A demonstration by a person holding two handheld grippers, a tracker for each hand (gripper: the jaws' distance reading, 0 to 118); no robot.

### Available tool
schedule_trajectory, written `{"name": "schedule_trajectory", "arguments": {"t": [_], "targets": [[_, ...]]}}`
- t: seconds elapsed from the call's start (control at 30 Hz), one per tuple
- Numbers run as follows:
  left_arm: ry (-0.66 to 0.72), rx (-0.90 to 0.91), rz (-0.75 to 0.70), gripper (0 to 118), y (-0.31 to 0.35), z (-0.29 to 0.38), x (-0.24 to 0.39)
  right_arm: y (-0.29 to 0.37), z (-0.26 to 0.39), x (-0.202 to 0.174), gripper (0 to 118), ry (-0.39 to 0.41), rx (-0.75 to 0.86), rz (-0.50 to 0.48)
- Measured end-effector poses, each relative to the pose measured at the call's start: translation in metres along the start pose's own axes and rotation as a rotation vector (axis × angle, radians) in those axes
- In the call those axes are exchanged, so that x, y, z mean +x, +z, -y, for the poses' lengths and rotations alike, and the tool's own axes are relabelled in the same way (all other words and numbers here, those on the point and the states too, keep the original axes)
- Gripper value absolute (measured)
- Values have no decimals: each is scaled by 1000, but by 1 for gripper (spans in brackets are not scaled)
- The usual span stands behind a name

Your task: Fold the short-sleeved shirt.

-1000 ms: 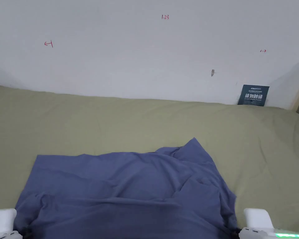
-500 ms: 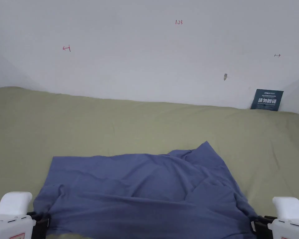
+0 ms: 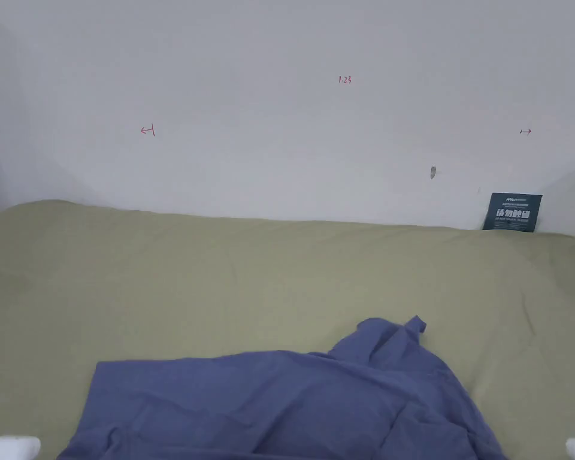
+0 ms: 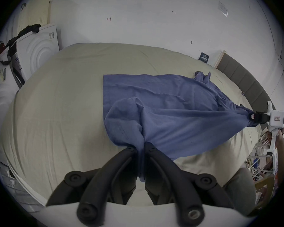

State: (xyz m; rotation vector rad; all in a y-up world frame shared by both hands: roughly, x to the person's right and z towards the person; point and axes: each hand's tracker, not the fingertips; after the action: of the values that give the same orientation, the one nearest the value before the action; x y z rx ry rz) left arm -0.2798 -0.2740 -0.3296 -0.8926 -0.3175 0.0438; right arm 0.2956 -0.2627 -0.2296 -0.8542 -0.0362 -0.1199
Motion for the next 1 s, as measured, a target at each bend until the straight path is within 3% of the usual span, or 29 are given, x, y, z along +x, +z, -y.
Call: {"name": "schedule_trajectory", "arguments": {"t": [0.5,0.57,0.6,0.63,0.67,0.7,0.8,0.9,1.0], "targets": [[117,-168,-13,7,21,74,-2,14,73,-20,6,-15,-133,96],[130,-190,3,20,19,79,-2,12,73,-18,9,-25,-152,96],[130,-184,-1,50,19,80,-1,13,71,-17,26,-35,-149,85],[128,-178,-6,76,22,79,0,18,68,-17,53,-51,-137,72],[119,-155,-37,85,29,75,2,24,65,-16,80,-74,-124,65],[131,-127,-71,84,39,71,2,32,61,-16,89,-94,-113,56],[162,59,-75,84,85,55,6,68,48,-17,88,-106,-1,-13],[66,252,-146,84,126,27,31,98,25,-26,89,-95,143,-1],[-8,357,-72,84,144,-2,70,119,0,-52,90,-54,263,2]]}}
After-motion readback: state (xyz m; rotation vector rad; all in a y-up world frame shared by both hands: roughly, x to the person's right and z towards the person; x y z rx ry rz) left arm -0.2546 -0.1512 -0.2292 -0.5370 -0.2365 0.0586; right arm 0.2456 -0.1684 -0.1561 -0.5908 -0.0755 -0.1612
